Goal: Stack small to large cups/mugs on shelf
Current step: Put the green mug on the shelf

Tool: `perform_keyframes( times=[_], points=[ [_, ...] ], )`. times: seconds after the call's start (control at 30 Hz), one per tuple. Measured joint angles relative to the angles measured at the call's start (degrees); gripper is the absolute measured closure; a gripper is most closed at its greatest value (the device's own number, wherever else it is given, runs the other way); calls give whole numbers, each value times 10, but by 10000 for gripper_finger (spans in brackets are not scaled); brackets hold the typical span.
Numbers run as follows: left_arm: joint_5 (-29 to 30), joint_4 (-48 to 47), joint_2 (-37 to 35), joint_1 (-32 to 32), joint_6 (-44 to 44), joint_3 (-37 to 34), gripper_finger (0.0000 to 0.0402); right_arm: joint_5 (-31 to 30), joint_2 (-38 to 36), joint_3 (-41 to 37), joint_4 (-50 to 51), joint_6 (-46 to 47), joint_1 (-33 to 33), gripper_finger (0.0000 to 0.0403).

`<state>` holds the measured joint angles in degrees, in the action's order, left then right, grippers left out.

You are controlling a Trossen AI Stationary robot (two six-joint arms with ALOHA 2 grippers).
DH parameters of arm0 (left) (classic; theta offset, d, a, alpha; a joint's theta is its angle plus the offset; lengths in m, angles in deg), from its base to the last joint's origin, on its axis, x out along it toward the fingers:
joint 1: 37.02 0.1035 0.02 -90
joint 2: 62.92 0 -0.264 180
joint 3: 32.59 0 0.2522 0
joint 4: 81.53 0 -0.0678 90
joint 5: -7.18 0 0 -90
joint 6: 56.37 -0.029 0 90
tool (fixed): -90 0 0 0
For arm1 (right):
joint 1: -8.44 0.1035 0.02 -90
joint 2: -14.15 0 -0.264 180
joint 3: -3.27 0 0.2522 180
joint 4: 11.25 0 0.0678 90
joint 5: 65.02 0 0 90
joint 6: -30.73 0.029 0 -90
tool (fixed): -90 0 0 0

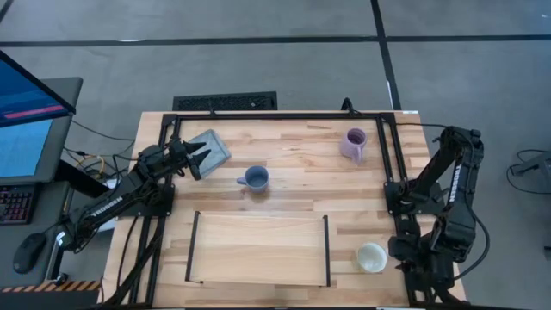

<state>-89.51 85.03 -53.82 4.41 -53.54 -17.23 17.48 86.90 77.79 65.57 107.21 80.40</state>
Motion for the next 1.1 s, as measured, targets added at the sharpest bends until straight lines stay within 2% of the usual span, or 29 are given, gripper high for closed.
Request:
perform_keyframes(
  times=[0.27, 0.53, 1.1],
  points=[
    [0, 0, 0, 0, 10, 0, 246, 1, 0, 0, 46, -4, 0, 210],
    [0, 0, 0, 0, 11, 0, 246, 0, 0, 0, 49, 58, -5, 210],
    [1, 0, 0, 0, 40, 0, 246, 0, 12, 0, 73, 39, -9, 210]
  ],
)
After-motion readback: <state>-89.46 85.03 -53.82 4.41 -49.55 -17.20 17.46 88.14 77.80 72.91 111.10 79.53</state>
